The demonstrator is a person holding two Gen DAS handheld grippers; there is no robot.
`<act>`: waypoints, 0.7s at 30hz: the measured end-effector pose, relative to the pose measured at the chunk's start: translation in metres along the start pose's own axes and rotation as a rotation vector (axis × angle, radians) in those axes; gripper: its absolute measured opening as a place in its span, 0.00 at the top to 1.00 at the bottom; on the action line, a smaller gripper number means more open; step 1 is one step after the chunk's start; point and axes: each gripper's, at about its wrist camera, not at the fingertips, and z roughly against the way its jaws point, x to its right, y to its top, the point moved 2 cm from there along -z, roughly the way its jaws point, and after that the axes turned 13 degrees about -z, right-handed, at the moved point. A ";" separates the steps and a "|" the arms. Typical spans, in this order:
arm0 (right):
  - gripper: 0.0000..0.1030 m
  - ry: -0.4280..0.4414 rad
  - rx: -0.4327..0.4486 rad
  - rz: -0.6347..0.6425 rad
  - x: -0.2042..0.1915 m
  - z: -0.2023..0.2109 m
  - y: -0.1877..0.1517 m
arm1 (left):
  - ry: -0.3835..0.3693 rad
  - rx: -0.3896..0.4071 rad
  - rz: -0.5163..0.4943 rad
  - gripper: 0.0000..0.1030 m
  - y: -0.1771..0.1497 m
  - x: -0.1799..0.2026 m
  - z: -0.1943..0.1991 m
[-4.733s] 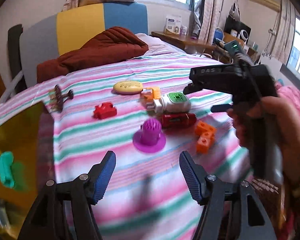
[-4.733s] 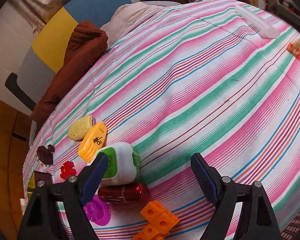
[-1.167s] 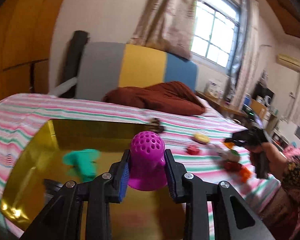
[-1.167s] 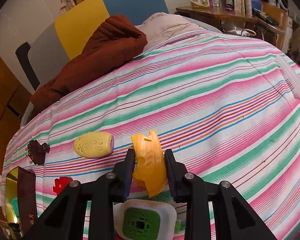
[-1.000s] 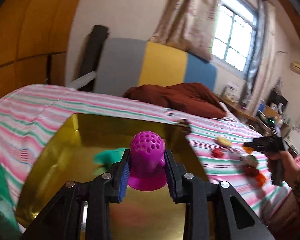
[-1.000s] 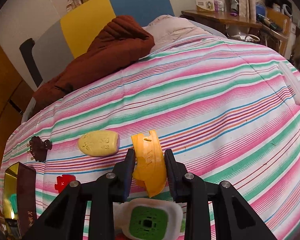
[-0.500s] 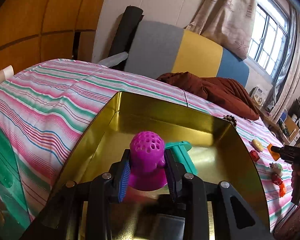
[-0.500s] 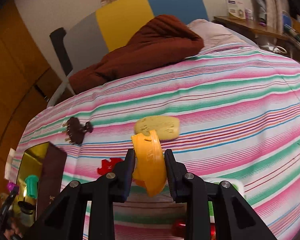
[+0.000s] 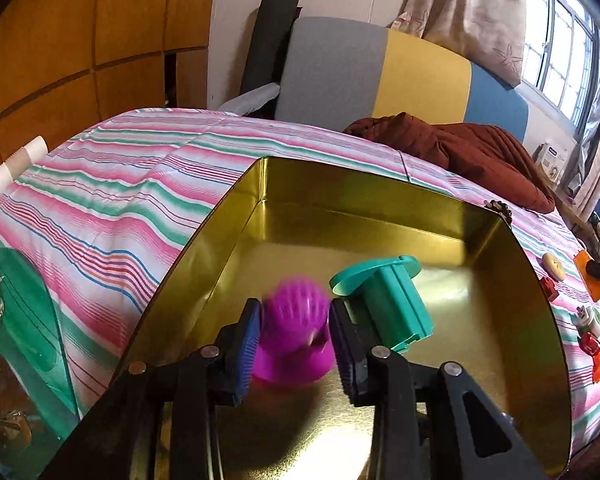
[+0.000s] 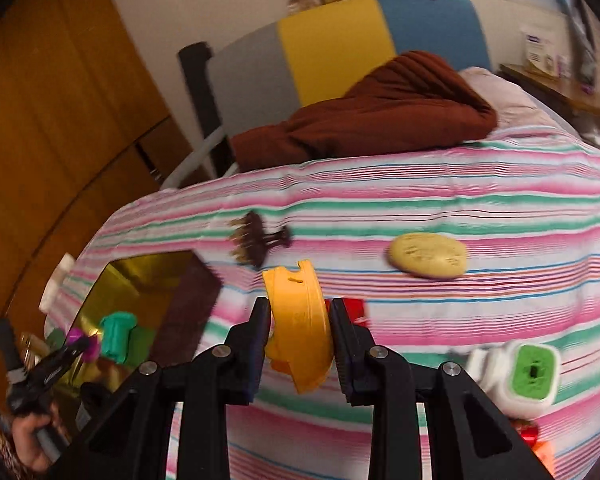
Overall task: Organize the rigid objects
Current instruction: 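Place the purple mesh cup in the tray while the right tool carries the yellow piece, then lower the yellow-orange piece into the gold tray and open the right tool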
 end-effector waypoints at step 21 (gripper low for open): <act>0.71 0.172 -0.145 0.060 -0.100 -0.010 -0.065 | -0.093 0.074 0.073 0.50 -0.006 -0.004 0.017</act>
